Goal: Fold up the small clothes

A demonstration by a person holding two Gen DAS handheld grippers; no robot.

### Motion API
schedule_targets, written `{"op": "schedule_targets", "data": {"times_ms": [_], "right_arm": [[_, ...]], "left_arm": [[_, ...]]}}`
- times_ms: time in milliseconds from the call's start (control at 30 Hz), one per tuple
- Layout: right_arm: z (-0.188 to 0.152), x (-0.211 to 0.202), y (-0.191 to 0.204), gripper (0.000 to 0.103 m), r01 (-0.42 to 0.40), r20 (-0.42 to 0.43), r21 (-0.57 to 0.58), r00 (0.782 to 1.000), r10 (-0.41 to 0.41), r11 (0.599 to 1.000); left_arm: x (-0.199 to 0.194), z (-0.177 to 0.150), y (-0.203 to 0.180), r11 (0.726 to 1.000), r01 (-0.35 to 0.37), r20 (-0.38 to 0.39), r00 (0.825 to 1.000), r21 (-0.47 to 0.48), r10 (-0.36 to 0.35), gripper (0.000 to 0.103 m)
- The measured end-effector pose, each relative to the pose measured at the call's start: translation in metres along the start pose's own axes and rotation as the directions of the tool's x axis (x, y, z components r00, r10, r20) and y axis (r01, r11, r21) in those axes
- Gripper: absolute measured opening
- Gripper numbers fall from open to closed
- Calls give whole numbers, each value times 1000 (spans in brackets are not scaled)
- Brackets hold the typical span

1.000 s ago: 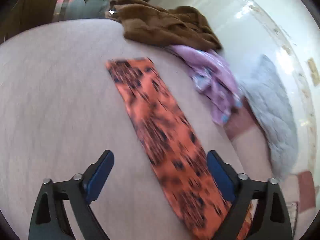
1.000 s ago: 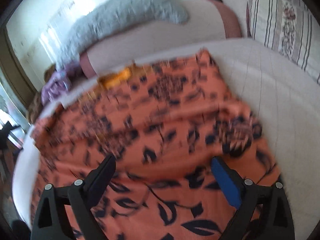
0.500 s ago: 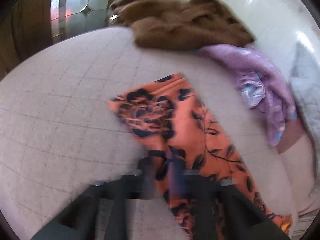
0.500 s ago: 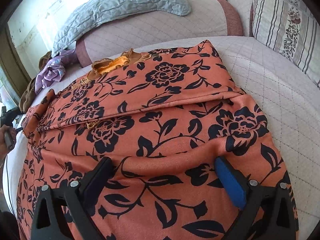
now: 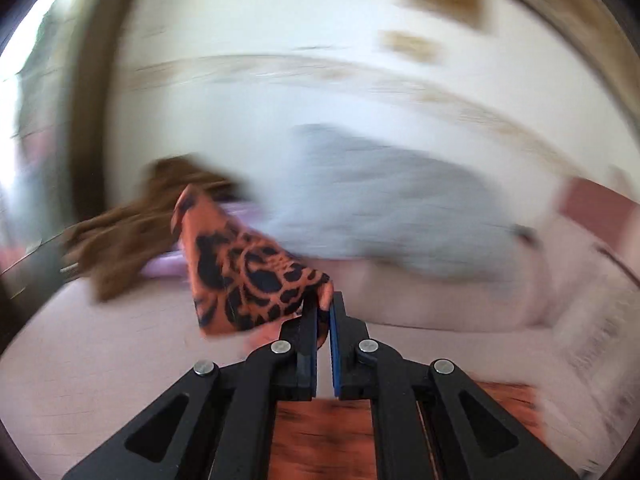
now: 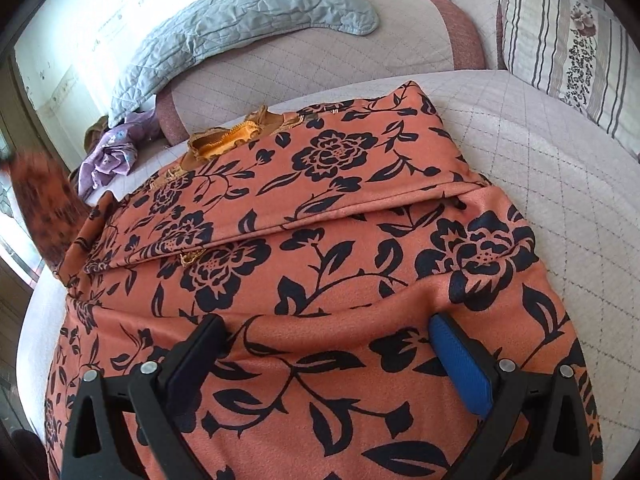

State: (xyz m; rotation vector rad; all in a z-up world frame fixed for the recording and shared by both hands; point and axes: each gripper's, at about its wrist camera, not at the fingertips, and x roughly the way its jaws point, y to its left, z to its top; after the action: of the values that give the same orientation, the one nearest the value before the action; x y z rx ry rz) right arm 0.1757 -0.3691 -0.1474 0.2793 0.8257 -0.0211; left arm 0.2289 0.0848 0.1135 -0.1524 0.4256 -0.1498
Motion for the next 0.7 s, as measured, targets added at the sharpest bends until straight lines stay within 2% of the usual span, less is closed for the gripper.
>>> {"op": "schedule_targets", "data": {"times_ms": [33, 100, 133, 167, 200, 300, 333, 400, 467, 500, 567, 633, 700], "right_arm": [[0, 0, 0, 103, -2, 2, 2, 1000, 2, 1000], [0, -2, -2, 103, -14, 7, 11, 1000, 13, 1000], [0, -2, -3, 103, -21, 10, 17, 1000, 21, 1000], [0, -3, -4, 103, -30, 12, 25, 999, 29, 999], [1, -4, -4, 103, -37, 15, 32, 999, 36, 999], [2, -11, -9, 102, -63, 22, 74, 998, 61, 995], [3, -15, -12, 102, -77, 18, 102, 997, 76, 992], [7, -29, -22, 102, -134, 40, 183, 991, 128, 974], [17, -40, -26, 102, -159, 60, 223, 987, 149, 962], [26, -41, -25, 102, -169, 61, 232, 985, 159, 958], [45, -38, -24, 102, -202, 62, 250, 979, 192, 947], [71, -25, -22, 102, -223, 59, 283, 975, 215, 933], [98, 1, -21, 97, -214, 16, 340, 975, 222, 916]], "left_arm": [[-1, -6, -35, 997, 71, -16, 997, 33, -71, 6], [4, -24, -86, 982, 173, -70, 983, 80, -168, 12], [14, -40, -110, 968, 223, -139, 968, 112, -207, 37], [26, -55, -124, 961, 244, -199, 956, 133, -215, 68], [42, -78, -135, 961, 235, -272, 943, 146, -189, 77], [67, -121, -124, 972, 186, -433, 895, 141, -109, 78], [59, -129, -112, 976, 179, -427, 897, 121, -112, 78], [47, -138, -85, 986, 146, -378, 920, 86, -103, 78], [44, -145, -52, 994, 79, -342, 938, 72, -50, 79], [45, -149, -32, 997, 37, -340, 940, 64, -13, 79], [53, -161, 5, 999, -42, -363, 930, 24, 48, 79], [59, -173, 39, 995, -86, -382, 922, -50, 60, 79], [60, -185, 63, 988, -105, -380, 923, -116, 54, 79]]}}
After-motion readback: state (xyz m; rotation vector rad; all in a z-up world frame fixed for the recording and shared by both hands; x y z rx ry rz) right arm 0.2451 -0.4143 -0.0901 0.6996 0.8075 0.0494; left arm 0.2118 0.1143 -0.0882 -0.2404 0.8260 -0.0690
